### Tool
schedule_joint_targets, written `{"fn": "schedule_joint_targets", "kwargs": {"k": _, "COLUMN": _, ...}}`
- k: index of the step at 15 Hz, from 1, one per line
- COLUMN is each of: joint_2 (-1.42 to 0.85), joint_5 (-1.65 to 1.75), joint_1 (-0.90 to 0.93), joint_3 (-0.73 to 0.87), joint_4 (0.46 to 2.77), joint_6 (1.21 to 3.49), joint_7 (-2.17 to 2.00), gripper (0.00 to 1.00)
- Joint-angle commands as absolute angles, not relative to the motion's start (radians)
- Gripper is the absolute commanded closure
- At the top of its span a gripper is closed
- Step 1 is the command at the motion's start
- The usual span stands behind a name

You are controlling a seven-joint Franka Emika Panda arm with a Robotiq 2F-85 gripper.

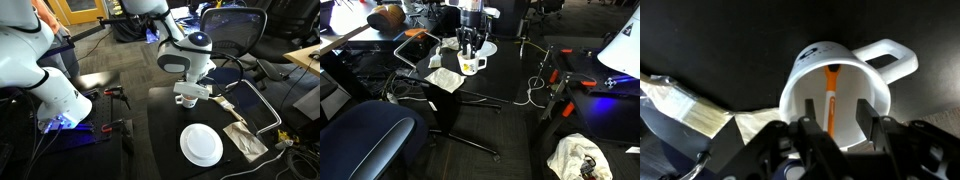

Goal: Take the marker out of the cup and put it on the table

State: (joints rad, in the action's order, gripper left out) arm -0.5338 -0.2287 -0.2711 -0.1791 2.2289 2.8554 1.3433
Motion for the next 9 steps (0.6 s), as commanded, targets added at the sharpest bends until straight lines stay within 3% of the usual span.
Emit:
{"fn": "schedule_joint_targets", "kwargs": {"k": 1, "joint_2": -0.58, "joint_5": -0.211, "joint_1": -0.305, "joint_3": -0.21, "joint_4": 2.188, "joint_6": 2.875, "joint_7": 1.317, "gripper": 0.59}}
{"fn": "schedule_joint_targets", "kwargs": {"k": 6, "joint_2": -0.617, "joint_5": -0.208, "joint_1": -0.33, "joint_3": -0.245, "joint_4": 2.154, "joint_6": 2.859, "joint_7": 1.33, "gripper": 0.59}}
{"fn": "schedule_joint_targets", "kwargs": {"k": 7, "joint_2": -0.621, "joint_5": -0.207, "joint_1": -0.334, "joint_3": -0.25, "joint_4": 2.151, "joint_6": 2.859, "joint_7": 1.33, "gripper": 0.83}}
{"fn": "schedule_joint_targets", "kwargs": {"k": 9, "joint_2": -0.617, "joint_5": -0.205, "joint_1": -0.336, "joint_3": -0.251, "joint_4": 2.156, "joint_6": 2.859, "joint_7": 1.322, "gripper": 0.86}}
